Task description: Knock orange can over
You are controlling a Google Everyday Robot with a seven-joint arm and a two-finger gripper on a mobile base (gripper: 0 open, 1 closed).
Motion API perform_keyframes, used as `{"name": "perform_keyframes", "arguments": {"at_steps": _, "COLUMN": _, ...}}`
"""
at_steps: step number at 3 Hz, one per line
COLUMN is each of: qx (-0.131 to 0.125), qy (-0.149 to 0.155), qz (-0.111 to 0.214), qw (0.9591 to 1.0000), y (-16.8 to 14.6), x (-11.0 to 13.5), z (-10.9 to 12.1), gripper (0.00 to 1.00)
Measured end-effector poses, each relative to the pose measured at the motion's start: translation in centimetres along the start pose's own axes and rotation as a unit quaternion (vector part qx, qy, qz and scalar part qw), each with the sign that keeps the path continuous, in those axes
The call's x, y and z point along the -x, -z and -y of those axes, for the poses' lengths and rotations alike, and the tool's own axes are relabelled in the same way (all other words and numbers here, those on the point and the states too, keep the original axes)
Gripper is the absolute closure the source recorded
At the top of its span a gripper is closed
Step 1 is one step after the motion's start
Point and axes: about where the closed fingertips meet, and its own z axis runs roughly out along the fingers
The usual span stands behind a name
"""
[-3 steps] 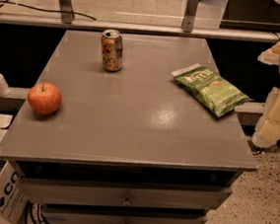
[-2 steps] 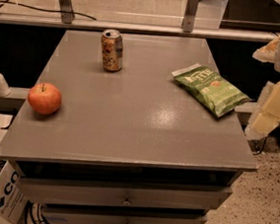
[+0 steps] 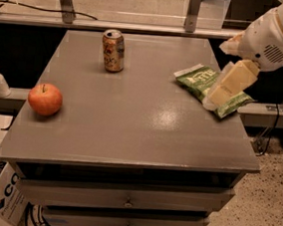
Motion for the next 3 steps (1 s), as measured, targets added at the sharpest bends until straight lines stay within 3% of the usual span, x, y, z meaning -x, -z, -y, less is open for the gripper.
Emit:
{"name": "perform_keyframes", "arguments": {"at_steps": 1, "qx": 0.019, "qy": -0.032, "qz": 0.056, "qw": 0.9977, "y": -2.05, "x": 3.65, "z": 0.41, "gripper": 0.00}}
{"name": "perform_keyframes", "arguments": {"at_steps": 3, "qx": 0.024, "qy": -0.042, "qz": 0.068, "qw": 0.9965, "y": -2.24, "x": 4.36, "z": 0.34, "gripper": 0.00}}
